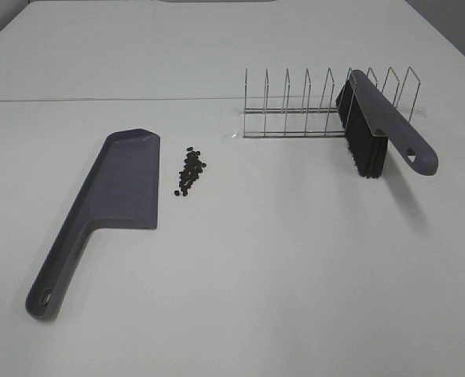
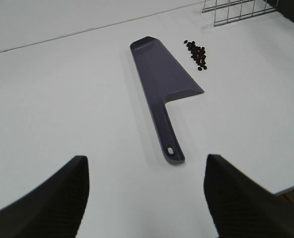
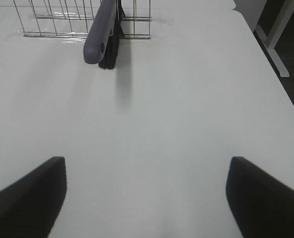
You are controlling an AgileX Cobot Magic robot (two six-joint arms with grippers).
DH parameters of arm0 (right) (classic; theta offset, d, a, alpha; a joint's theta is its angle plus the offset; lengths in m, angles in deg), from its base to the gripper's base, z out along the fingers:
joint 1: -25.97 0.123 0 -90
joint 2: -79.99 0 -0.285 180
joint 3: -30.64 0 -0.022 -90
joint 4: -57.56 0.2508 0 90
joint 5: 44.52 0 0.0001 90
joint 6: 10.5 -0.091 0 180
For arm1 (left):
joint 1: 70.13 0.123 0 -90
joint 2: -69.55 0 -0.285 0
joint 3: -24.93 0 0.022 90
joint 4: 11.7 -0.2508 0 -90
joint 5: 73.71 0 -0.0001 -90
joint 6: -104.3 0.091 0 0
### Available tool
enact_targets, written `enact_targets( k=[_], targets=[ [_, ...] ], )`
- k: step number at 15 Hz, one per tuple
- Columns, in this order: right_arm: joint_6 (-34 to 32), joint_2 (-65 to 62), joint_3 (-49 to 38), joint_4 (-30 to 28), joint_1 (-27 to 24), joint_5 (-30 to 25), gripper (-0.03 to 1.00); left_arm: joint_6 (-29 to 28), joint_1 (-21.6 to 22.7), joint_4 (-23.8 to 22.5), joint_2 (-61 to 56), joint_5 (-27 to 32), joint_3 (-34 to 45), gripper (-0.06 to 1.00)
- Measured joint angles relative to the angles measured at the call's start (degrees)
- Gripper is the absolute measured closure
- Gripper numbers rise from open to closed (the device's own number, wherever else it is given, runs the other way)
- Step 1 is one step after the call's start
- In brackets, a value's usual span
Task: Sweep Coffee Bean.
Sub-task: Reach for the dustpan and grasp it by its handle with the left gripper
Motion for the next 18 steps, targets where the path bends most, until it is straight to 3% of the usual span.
enact_targets(
  k=[18],
  targets=[
    [0.0, 0.0, 0.0, 0.0, 0.0, 0.0, 0.14, 0.0, 0.0, 0.0, 0.0, 0.0, 0.0, 0.3]
  ],
)
